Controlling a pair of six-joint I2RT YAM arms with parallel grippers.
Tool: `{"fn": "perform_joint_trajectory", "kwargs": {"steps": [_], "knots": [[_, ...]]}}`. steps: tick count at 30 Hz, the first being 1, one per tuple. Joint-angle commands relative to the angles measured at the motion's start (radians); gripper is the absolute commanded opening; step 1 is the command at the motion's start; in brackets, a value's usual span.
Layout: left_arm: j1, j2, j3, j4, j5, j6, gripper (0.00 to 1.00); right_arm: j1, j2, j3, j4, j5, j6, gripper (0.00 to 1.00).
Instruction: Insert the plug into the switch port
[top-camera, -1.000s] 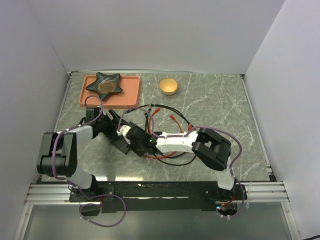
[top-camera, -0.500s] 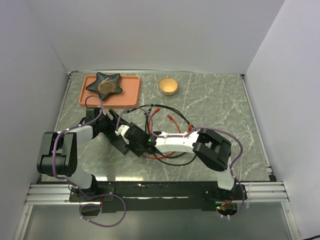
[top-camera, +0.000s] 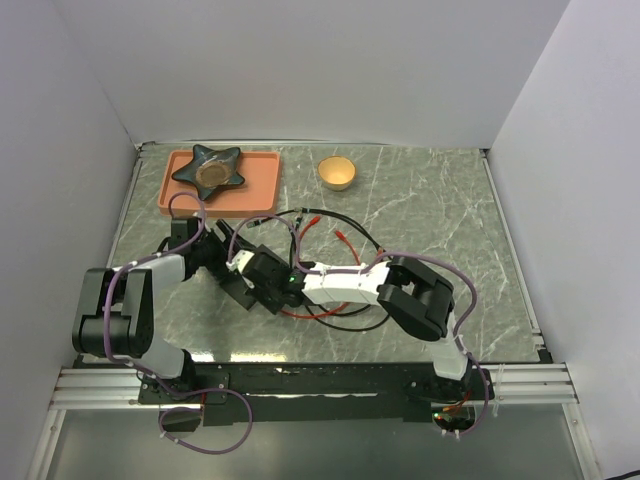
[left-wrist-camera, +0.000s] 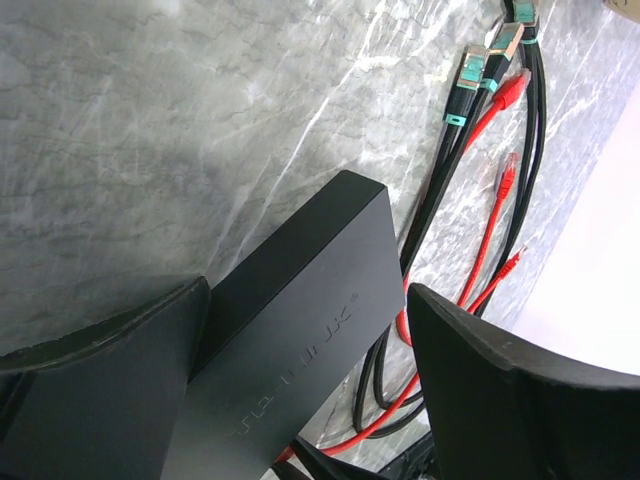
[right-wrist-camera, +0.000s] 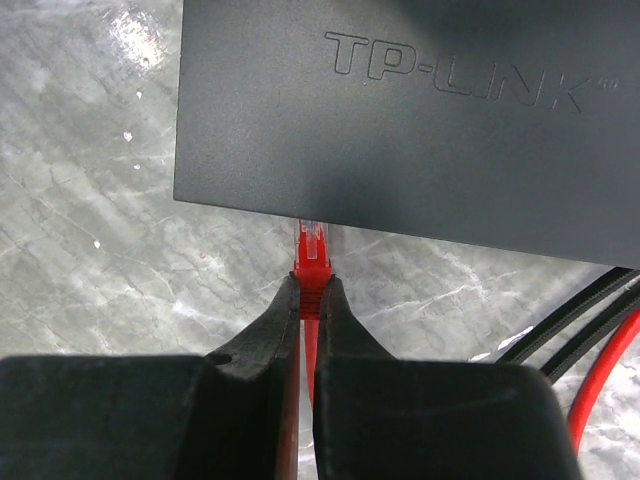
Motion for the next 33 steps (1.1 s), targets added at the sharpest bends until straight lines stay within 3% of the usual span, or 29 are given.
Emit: {"fn": "perform_joint_trajectory", "kwargs": {"steps": [1,23,33], "knots": [[-0.007,-0.01,-0.049,-0.125,-0.006,0.014,0.87,-0.003,0.029,0.082,0.066,0.069,0.024,0.0],[-0.026,-0.012,-0.152,-0.073,0.055,0.023,0.61,-0.05,0.046,0.168,0.092,0.065,0.074,0.0],[-0.062,-0.027,-0.177,-0.073,0.057,0.0,0.61,-0.062,0.075,0.238,0.108,0.048,0.076,0.0]]}}
